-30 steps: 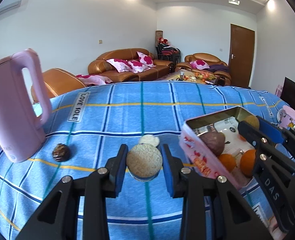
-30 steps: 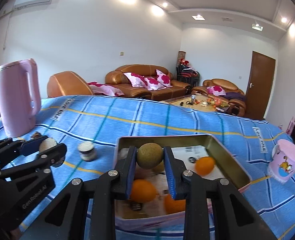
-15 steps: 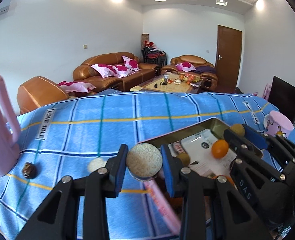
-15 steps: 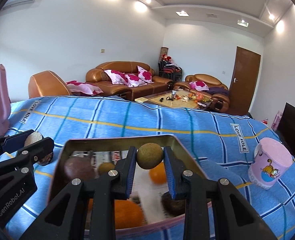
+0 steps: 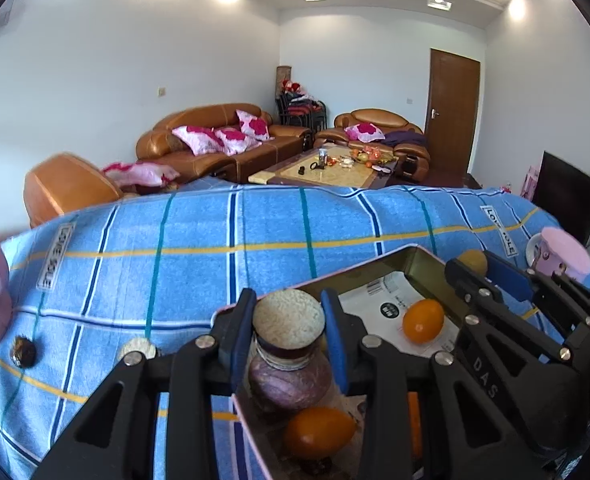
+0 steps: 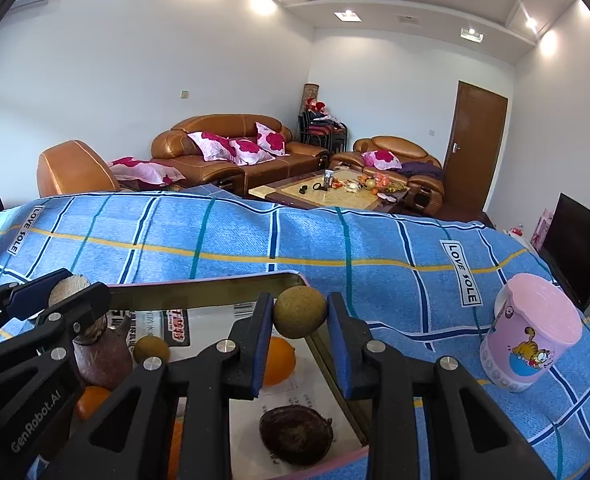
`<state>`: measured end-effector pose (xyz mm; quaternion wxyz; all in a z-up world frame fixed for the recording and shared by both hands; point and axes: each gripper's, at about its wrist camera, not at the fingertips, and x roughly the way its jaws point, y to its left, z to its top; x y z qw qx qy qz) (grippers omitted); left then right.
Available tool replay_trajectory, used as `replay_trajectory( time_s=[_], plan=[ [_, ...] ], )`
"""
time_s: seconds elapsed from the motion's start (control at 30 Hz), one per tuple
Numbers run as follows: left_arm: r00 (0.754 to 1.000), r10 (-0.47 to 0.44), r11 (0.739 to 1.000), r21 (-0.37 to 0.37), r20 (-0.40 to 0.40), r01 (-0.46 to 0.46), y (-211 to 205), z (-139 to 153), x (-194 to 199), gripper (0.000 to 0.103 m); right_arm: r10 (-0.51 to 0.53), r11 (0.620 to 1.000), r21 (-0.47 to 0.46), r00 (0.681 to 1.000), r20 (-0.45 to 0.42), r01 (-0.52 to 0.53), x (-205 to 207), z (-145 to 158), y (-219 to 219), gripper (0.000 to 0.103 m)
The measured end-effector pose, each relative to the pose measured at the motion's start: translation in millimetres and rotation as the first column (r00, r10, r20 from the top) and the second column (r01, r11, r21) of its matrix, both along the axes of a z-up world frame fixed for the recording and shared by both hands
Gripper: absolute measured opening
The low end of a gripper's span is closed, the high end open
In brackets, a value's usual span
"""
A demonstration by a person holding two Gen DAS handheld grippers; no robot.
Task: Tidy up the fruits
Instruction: 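Carry the jar and kiwi into the tin and open both tools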
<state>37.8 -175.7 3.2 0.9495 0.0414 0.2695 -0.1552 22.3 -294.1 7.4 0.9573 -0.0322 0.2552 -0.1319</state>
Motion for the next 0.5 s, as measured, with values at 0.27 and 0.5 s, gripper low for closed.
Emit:
replay_trajectory(
  time_s=[0.27,0.5],
  plan=[
    [0.996,-0.091,0.996,0.007,-0.013,0.091,-7,-4,13,0.035,0.061,0.998,0.026,0.996,-0.069,-0.059,15,-6,0,0.030],
    [0.992,-0.126,0.991,0.052,-0.026,0.127,-8,-4,15,0.035,0.129,0.991,0.059,0.981,-0.145,-0.122,30,-16,3,0.030]
  ],
)
